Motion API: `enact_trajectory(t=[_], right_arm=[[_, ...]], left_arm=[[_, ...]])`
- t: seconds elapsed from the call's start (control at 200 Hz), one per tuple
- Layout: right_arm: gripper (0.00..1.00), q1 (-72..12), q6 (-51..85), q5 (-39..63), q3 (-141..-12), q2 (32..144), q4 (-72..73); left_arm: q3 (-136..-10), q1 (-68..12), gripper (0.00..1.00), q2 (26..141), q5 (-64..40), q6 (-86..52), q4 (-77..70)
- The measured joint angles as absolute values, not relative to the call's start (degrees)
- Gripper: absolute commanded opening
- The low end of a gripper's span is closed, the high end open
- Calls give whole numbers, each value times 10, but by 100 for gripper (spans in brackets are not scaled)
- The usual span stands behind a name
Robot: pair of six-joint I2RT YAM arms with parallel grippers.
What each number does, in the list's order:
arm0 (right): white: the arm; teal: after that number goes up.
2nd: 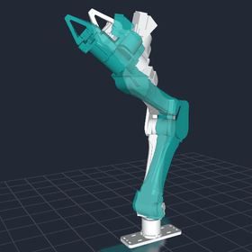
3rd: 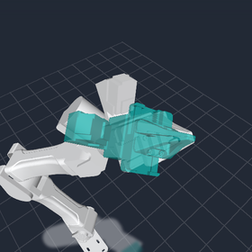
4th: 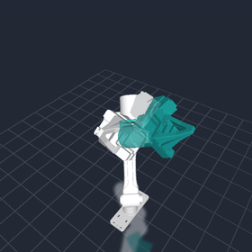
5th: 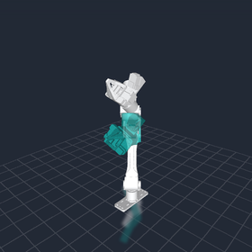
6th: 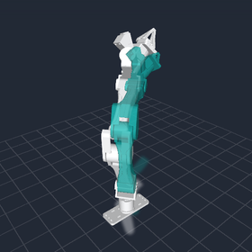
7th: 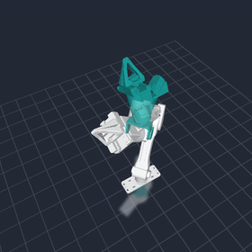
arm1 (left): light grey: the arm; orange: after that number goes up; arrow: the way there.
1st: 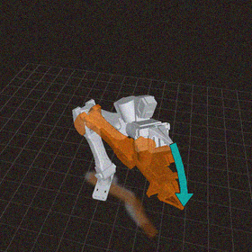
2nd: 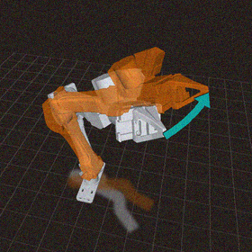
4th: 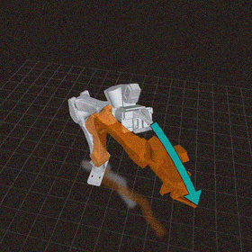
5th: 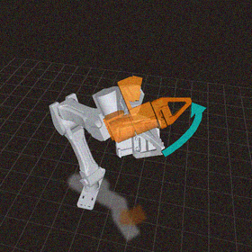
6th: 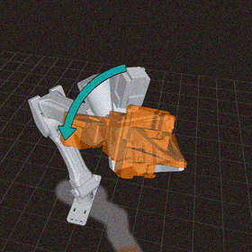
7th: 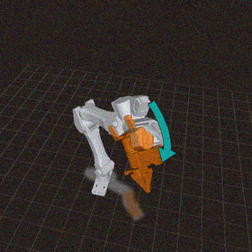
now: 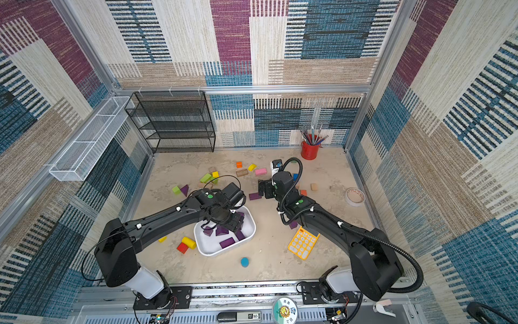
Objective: Pick purple bricks into the storage bin
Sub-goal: Place the building block in the storage box, then pick up the building block from the center of the board.
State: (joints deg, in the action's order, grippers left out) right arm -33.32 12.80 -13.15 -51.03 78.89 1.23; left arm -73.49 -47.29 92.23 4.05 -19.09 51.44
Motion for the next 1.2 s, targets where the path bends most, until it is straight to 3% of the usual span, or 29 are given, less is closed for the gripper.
enact_trajectory(t=[0.586,1.197], right_arm=[[100,-333,88,-138,-477,782,41],[100,-333,51,-54,-416,710,95]], left_arm=[[-796,-417,76,954,101,-192,555],[-898,-345,74,1021,135,-241,569]])
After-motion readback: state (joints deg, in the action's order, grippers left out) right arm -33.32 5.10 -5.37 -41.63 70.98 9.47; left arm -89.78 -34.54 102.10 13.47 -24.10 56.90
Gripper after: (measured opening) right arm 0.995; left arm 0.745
